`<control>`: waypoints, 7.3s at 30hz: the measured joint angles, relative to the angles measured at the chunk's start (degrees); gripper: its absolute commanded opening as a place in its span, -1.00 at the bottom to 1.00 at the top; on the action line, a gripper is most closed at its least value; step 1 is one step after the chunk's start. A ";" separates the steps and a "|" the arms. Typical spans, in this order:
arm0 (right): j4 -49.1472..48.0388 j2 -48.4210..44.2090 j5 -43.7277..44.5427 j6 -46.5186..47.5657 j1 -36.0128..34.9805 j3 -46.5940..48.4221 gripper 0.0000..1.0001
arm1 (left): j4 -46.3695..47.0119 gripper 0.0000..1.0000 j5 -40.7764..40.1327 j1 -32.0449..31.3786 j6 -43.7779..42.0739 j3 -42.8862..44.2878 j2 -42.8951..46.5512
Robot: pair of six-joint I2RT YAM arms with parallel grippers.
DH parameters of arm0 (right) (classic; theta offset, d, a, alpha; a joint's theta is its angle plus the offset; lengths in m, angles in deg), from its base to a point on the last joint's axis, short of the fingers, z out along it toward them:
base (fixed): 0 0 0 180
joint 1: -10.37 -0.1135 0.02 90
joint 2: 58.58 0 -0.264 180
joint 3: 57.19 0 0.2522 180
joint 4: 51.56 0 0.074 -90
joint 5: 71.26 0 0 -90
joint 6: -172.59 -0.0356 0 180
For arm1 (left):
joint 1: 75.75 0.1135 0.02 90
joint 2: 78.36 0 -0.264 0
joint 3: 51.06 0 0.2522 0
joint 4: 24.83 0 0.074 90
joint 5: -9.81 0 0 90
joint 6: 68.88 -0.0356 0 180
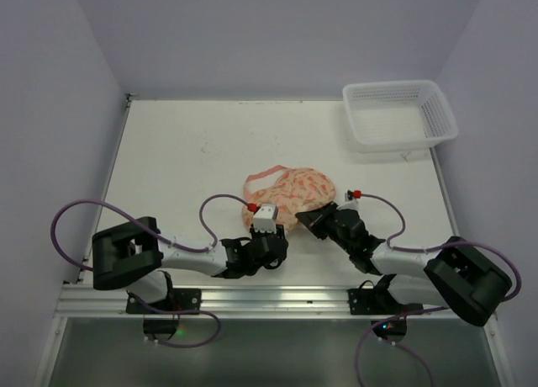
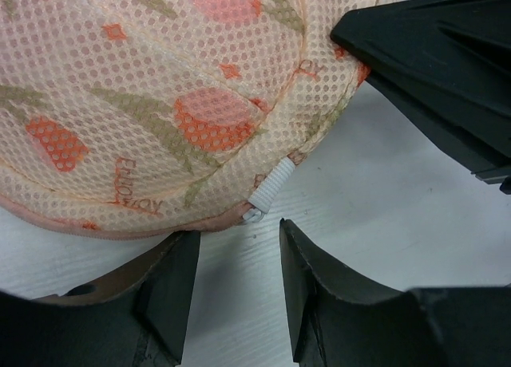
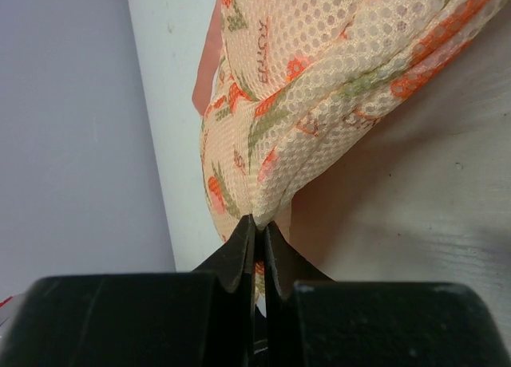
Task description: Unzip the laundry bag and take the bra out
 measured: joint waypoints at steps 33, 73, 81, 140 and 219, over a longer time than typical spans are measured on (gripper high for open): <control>-4.98 3.26 2.51 -0.48 -2.29 -1.64 -1.00 | 5.33 -1.00 -2.36 -0.02 0.17 -3.34 2.27; 4.59 0.52 -10.29 19.91 5.60 2.27 0.08 | 5.55 -1.00 1.33 0.44 -6.93 -9.11 5.53; 7.93 -2.64 -10.54 15.78 -0.44 2.40 0.25 | 7.23 -1.00 1.92 0.44 -7.74 -9.03 4.15; 10.51 -7.52 -13.18 19.56 5.14 0.74 -1.00 | 8.41 -1.00 3.21 2.64 -9.90 -11.15 13.49; 29.51 -31.43 -17.25 23.02 11.02 0.39 -0.92 | 12.61 -1.00 9.49 6.88 -16.31 -11.15 15.96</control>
